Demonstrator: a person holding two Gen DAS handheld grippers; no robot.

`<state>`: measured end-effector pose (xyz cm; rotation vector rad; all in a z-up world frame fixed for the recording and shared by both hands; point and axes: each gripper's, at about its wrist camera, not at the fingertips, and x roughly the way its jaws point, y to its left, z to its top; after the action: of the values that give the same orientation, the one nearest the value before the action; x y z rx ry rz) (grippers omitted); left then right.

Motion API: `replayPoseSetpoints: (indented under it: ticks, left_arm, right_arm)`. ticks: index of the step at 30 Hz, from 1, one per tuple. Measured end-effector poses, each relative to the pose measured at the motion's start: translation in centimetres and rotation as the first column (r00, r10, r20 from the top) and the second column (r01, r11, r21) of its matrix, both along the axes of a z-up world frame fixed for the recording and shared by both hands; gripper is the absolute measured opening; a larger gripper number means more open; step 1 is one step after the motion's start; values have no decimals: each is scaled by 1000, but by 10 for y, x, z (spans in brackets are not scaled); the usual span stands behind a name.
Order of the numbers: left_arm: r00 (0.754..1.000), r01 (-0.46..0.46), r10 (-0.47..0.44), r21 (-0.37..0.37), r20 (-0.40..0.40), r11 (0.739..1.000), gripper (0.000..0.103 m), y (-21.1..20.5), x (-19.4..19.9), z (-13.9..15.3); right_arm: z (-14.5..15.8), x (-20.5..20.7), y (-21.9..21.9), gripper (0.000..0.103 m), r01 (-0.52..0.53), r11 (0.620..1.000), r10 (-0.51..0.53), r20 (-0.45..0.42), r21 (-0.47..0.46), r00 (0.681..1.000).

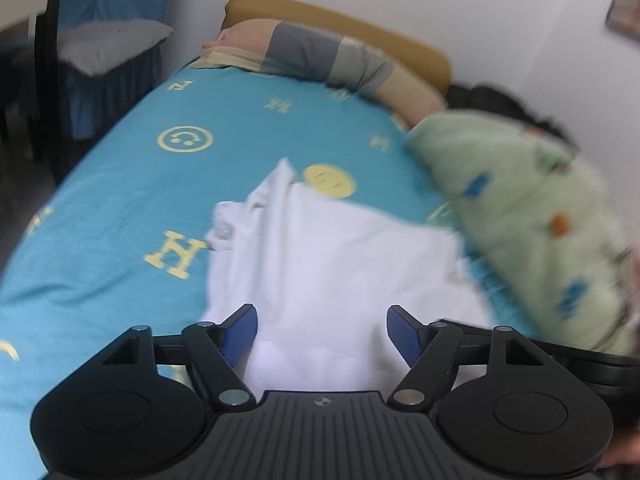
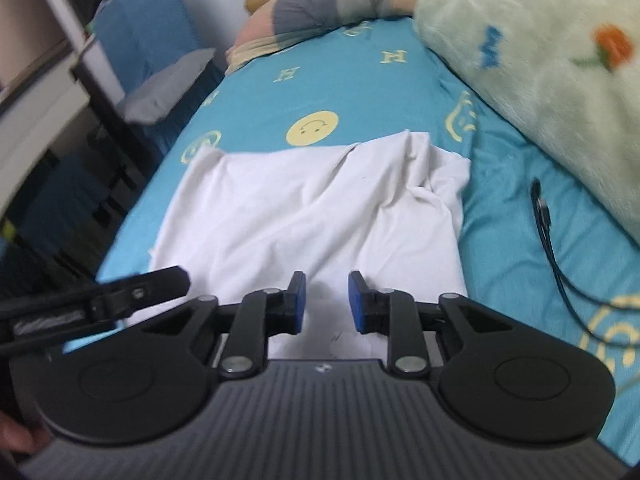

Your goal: Fold clothes

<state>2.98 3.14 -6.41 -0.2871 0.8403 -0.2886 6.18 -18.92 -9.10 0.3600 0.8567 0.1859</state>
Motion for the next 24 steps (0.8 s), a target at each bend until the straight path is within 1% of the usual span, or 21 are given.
replayPoseSetpoints:
  ticks: [1,2,3,5,6,7,9,10,11,13,14,16,17,18,19,20,21,23,24]
  left_arm:
    - [1000,-1,1,-52,-6,999,79,4,-5,5]
    - [1000,-3,2,-104,-16,995,80,7,-11,8]
    - [999,-10,3,-157,-42,987,81,11,-16,9]
    - [995,-32,9,-243,-95,970,81,16,-24,5]
    - [992,-46,12,-278,-123,959,81,18,-26,2]
    - [989,-61,15,-307,-150,950,81,19,-28,-2]
    - [979,-96,31,-323,-200,942,81,21,-23,-13]
    - [973,-117,40,-333,-228,936,80,22,-20,-20]
    - [962,-150,54,-352,-268,924,78,25,-15,-30]
    - [934,-221,80,-387,-347,895,76,31,-4,-52]
    - [915,-267,98,-406,-391,874,73,36,-1,-63]
    - [870,-361,128,-437,-477,824,69,45,7,-84]
    - [847,-404,137,-454,-514,794,69,50,11,-94]
    - [835,-437,140,-486,-531,757,68,56,12,-100]
    - [824,-466,149,-505,-547,726,66,60,12,-104]
    - [813,-489,157,-511,-560,707,65,64,13,-106]
    - [805,-505,162,-514,-571,694,65,65,13,-108]
    - [788,-534,172,-517,-591,669,62,67,14,-110]
    - [784,-540,175,-516,-595,665,61,68,16,-110]
  right_arm:
    - [5,-5,-3,58,16,999,-16,0,28,1000]
    - [10,-11,-7,69,32,998,-32,-2,61,999]
    - [14,-17,-11,84,47,994,-47,-7,103,999]
    - [20,-28,-19,82,81,977,-78,-25,197,997]
    - [19,-33,-23,82,107,958,-97,-51,267,994]
    - [16,-38,-28,82,142,930,-120,-85,339,989]
    - [0,-46,-37,84,237,845,-165,-186,480,968]
    - [-10,-48,-40,84,275,798,-170,-238,536,956]
    - [-20,-49,-41,83,315,753,-172,-289,578,942]
    - [-42,-50,-42,83,394,684,-176,-386,614,906]
    - [-51,-50,-42,83,425,662,-182,-418,617,890]
    - [-65,-49,-43,82,463,641,-200,-450,612,871]
    - [-69,-48,-45,83,482,643,-220,-459,595,861]
    - [-72,-46,-47,82,501,638,-245,-463,584,852]
    - [-74,-45,-49,76,515,623,-268,-458,589,848]
    - [-76,-44,-51,74,527,608,-289,-453,594,843]
    - [-76,-43,-51,74,535,604,-308,-445,591,841]
    - [-73,-39,-48,68,535,628,-353,-405,566,843]
    - [-71,-37,-46,64,534,643,-368,-390,549,844]
